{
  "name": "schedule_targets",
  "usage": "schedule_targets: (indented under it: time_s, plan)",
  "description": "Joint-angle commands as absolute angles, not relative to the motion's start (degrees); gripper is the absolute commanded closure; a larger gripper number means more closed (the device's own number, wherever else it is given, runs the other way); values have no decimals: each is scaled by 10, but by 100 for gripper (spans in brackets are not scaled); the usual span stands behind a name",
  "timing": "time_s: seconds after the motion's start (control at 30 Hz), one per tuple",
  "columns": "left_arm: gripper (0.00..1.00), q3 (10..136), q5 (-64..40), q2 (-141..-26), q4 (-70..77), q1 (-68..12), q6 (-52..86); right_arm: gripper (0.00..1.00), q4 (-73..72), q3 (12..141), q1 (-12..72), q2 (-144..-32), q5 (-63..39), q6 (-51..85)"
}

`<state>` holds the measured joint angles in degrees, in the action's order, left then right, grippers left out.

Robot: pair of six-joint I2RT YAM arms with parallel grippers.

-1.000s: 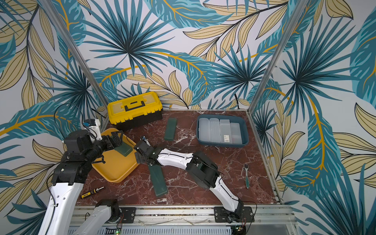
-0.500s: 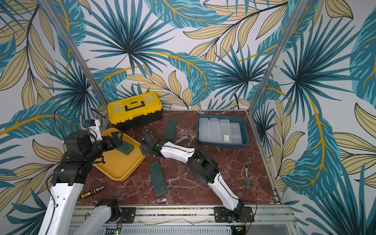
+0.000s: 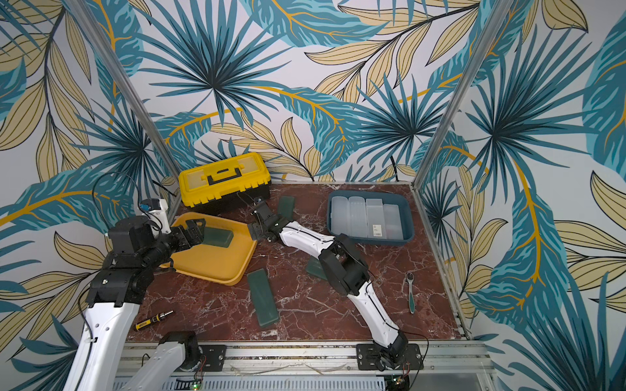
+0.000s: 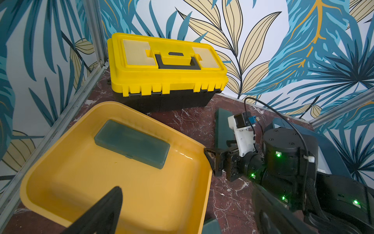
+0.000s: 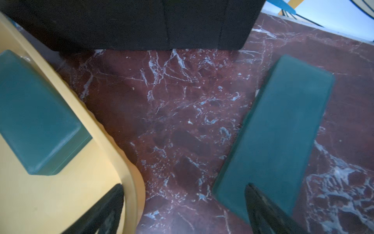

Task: Place the pencil cases by color into the storage box
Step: Adjust the storage box at the center of the board.

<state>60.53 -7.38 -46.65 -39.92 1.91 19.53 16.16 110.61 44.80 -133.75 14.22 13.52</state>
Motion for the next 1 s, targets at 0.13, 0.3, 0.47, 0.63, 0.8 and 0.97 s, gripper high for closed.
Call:
schedule_targets:
  time_s: [0.13,0.3,0.47,0.63,0.8,0.97]
  plan:
    - [0,614,-69,-473,-406,18,196,7,151,1108,407,-1336,147,126]
    - [0,603,-74,-475,-409,18,197,7,102,1054,387,-1279,115,139]
    - [0,576,-85,-478,-417,14,217,7,87,1002,379,-1202,89,155]
    - [0,538,-42,-477,-420,-43,231,7,81,937,371,-1117,76,178]
    - [0,519,14,-498,-419,-141,260,7,82,865,361,-1042,67,193]
    - [1,499,51,-518,-419,-224,298,7,96,800,347,-974,74,207]
